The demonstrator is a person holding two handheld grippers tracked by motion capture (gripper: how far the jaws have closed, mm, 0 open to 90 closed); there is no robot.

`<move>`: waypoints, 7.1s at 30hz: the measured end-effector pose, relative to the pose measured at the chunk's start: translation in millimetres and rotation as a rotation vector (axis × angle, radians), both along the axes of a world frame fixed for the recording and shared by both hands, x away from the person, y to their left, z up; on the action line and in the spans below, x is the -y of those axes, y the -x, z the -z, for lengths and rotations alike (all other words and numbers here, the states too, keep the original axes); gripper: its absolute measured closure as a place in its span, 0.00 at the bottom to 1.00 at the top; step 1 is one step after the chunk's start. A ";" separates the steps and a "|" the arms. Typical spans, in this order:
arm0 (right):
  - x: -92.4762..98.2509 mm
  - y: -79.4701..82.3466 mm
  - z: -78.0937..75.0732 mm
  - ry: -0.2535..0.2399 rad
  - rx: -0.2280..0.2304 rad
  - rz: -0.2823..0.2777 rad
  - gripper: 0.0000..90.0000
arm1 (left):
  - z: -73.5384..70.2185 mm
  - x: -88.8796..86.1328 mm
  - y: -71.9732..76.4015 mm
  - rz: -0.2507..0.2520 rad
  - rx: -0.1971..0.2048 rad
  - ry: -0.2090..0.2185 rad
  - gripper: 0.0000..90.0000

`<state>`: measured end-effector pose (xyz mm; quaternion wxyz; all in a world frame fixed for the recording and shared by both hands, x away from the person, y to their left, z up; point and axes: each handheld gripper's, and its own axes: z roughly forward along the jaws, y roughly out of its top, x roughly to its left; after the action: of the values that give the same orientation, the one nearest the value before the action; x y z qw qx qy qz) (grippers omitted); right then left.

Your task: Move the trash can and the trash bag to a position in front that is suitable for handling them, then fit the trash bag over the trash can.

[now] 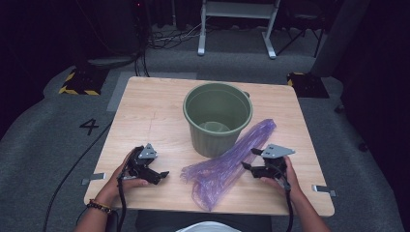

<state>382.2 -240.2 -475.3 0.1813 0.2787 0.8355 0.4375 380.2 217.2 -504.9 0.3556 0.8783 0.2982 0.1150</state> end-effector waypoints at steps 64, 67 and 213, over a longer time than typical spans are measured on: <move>18.8 -93.0 24.1 0.029 -0.138 0.400 0.85 | -0.1 0.6 -0.5 0.000 -0.005 -0.004 0.02; 20.4 -92.6 24.4 0.024 -0.138 0.399 0.91 | -0.1 0.6 -0.5 0.000 -0.005 -0.004 0.02; -50.8 -9.0 -143.2 -0.189 0.227 -0.138 0.42 | -105.7 87.7 38.0 0.028 0.415 0.134 0.99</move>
<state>391.2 -189.4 -332.1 0.2171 0.1855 0.7818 0.5542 342.2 129.5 -399.2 0.4684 0.8143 0.2133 0.2684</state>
